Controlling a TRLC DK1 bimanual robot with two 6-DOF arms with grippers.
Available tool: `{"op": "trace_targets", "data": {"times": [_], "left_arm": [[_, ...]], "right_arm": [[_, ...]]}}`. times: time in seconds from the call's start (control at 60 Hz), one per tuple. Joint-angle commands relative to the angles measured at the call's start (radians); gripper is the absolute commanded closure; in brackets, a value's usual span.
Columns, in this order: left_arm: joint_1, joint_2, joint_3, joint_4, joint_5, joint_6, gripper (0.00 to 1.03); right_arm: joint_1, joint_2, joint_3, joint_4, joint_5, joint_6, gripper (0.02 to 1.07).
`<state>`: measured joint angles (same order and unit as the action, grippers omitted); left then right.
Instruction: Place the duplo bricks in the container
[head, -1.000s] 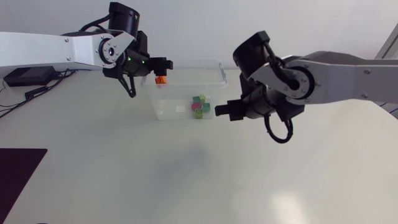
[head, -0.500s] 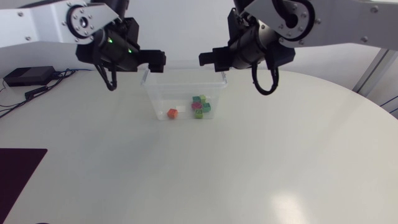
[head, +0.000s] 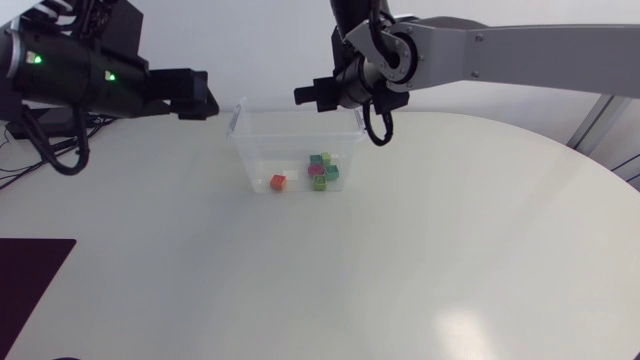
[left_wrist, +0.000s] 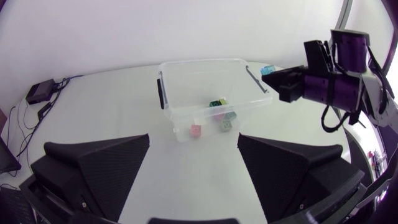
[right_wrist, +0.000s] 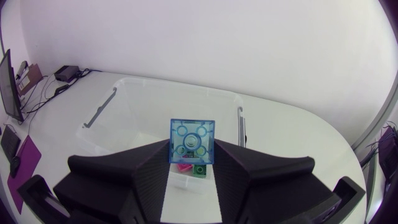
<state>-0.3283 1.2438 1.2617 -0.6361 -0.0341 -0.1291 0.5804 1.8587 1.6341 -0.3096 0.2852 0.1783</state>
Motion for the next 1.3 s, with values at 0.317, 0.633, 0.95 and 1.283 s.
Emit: {"op": "trace_targets", "data": {"times": [0.317, 0.633, 0.95, 1.283], "left_arm": [[0.002, -0.213, -0.173, -0.045, 0.005, 0.019, 0.04], [0.012, -0.320, -0.254, -0.054, 0.000, 0.023, 0.04], [0.067, -0.437, -0.309, -0.054, -0.012, 0.069, 0.04], [0.103, -0.604, -0.467, 0.081, -0.073, 0.095, 0.04]], "right_arm": [[-0.017, 0.172, 0.136, 0.081, -0.009, -0.046, 0.78], [-0.013, 0.215, 0.119, 0.156, -0.006, -0.105, 0.06], [-0.037, -0.046, -0.111, 0.202, -0.006, -0.100, 0.06], [-0.060, -0.444, -0.494, 0.314, 0.042, -0.149, 0.06]]}}
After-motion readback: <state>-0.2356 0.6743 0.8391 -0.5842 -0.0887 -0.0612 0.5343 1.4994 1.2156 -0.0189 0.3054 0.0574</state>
